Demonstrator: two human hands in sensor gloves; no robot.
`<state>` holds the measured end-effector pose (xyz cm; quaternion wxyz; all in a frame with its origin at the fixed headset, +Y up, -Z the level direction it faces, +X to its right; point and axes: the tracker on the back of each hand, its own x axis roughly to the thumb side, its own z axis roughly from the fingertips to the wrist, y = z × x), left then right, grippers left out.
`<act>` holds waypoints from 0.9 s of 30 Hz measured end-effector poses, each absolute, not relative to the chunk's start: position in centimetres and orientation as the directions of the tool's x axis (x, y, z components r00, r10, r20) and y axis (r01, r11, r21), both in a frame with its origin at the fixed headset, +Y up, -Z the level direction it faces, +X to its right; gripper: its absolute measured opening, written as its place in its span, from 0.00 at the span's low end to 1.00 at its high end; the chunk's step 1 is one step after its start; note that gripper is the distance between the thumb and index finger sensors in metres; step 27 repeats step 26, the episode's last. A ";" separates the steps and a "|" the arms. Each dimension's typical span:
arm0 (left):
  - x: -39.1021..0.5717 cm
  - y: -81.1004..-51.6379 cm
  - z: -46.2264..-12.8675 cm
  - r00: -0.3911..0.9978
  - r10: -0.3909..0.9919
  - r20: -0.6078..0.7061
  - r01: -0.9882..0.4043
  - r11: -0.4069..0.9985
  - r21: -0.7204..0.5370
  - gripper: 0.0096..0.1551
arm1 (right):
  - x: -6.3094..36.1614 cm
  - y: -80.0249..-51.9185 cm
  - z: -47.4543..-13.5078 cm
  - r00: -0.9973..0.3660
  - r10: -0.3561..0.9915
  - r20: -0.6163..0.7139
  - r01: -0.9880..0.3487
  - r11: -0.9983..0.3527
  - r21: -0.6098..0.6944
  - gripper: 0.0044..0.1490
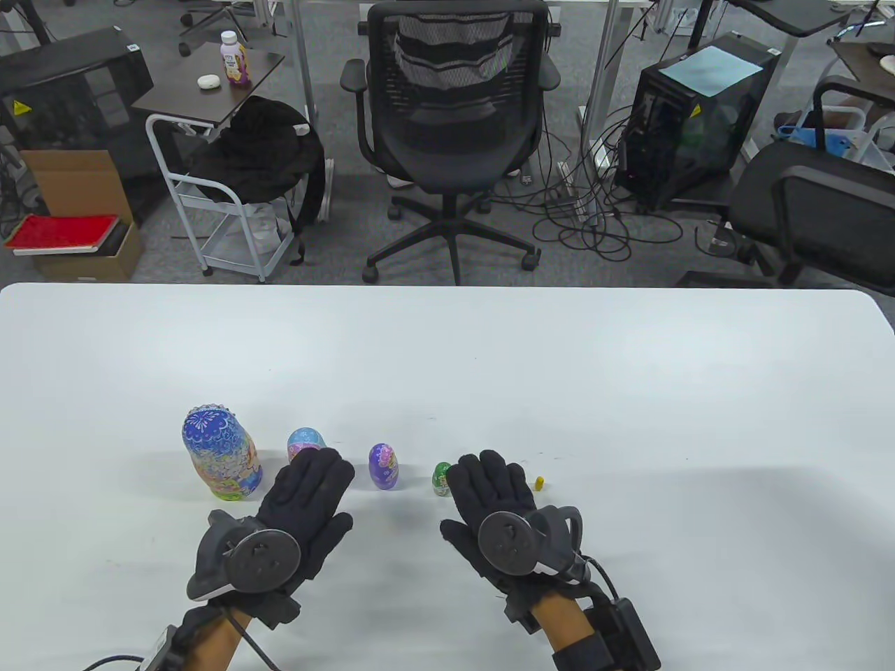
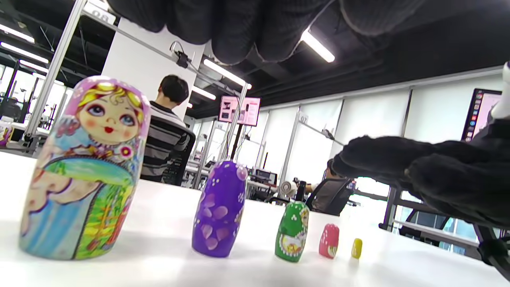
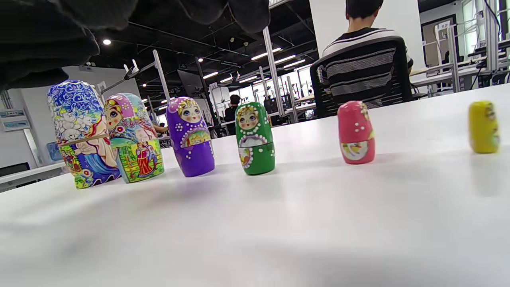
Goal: Separate nested Russian dolls into individual dolls
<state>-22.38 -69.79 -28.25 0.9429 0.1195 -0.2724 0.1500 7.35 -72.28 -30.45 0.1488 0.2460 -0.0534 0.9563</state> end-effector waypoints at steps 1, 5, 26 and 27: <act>-22.5 -69.9 -28.3 0.806 0.226 0.547 -0.351 0.927 0.134 0.41 | 7.3 -72.3 -30.4 -0.834 0.260 0.488 -0.312 -0.950 -0.028 0.49; -22.7 -70.1 -28.2 0.793 0.272 0.544 -0.382 0.919 0.097 0.42 | 7.3 -72.3 -30.4 -0.826 0.274 0.492 -0.315 -0.949 0.000 0.49; -23.0 -70.5 -28.2 0.813 0.266 0.519 -0.370 0.923 0.107 0.42 | 7.1 -72.4 -30.1 -0.808 0.287 0.515 -0.314 -0.949 0.036 0.50; -23.0 -70.5 -28.2 0.813 0.266 0.519 -0.370 0.923 0.107 0.42 | 7.1 -72.4 -30.1 -0.808 0.287 0.515 -0.314 -0.949 0.036 0.50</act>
